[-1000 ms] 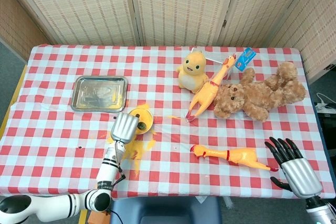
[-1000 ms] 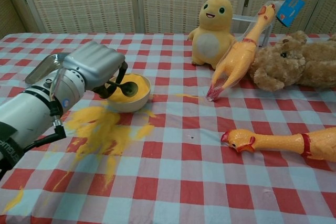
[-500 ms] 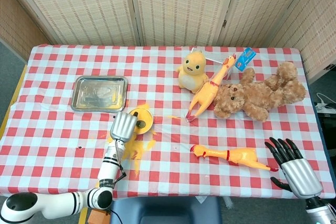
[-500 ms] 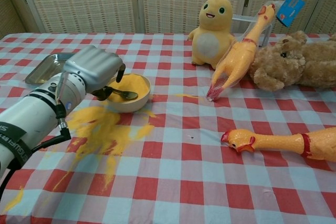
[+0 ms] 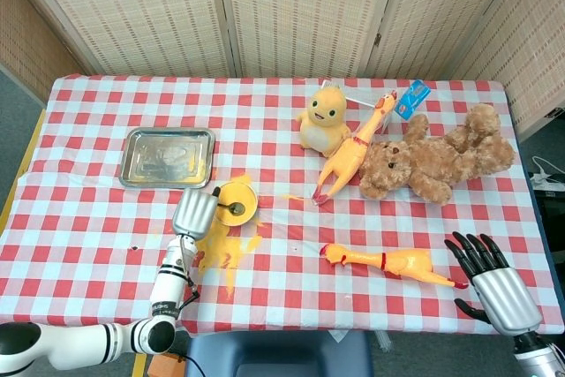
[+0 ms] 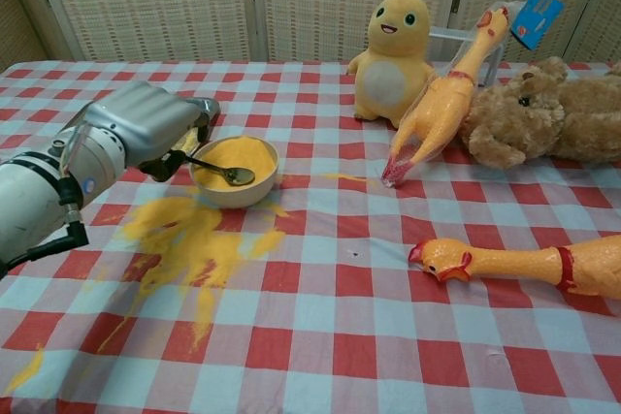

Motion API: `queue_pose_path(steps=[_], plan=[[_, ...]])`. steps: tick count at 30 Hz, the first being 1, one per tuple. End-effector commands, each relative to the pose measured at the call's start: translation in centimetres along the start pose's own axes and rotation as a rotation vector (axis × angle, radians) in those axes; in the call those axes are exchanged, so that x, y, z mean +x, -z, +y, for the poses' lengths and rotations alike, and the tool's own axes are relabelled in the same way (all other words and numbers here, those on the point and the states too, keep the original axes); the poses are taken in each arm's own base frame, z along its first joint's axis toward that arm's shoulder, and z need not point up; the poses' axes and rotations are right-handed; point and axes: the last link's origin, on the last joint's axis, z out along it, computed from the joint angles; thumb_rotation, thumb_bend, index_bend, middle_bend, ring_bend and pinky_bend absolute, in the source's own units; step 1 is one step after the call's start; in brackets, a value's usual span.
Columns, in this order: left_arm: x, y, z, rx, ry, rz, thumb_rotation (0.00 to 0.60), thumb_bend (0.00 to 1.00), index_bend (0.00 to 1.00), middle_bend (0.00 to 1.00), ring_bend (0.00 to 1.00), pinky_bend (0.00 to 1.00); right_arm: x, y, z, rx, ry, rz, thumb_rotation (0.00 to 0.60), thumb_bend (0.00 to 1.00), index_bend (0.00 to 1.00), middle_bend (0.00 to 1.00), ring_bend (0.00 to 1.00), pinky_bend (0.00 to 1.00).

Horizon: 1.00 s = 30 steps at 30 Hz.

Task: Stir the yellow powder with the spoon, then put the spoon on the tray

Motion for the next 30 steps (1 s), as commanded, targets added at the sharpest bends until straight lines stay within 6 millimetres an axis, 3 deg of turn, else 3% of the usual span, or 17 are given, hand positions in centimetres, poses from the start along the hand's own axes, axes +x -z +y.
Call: queue_pose_path(steps=[1,9,18,30], plan=[[-0.6,0.4,-0.7,-0.002,-0.025,-0.052,0.600,0.66,0.25,1.00,1.00,1.00,0.0,0.1,-0.1,0.002,0.001,0.001,0.600,0.08,0.00,0.00,0.00,0.00],[-0.7,1.2,-1.0,-0.020,-0.041,-0.076,0.600,0.69,0.27,1.00,1.00,1.00,0.1,0.2,-0.1,0.005,0.001,0.007,0.600,0.08,0.00,0.00,0.00,0.00],[-0.2,3.4,0.2,-0.089,-0.034,-0.056,0.600,0.71,0.35,1.00,1.00,1.00,0.1,0.4,-0.3,0.015,0.002,0.007,0.600,0.08,0.00,0.00,0.00,0.00],[0.7,5.3,1.3,-0.135,-0.031,-0.061,0.600,0.76,0.36,1.00,1.00,1.00,0.4,0.8,-0.4,0.031,-0.007,0.021,0.600,0.08,0.00,0.00,0.00,0.00]])
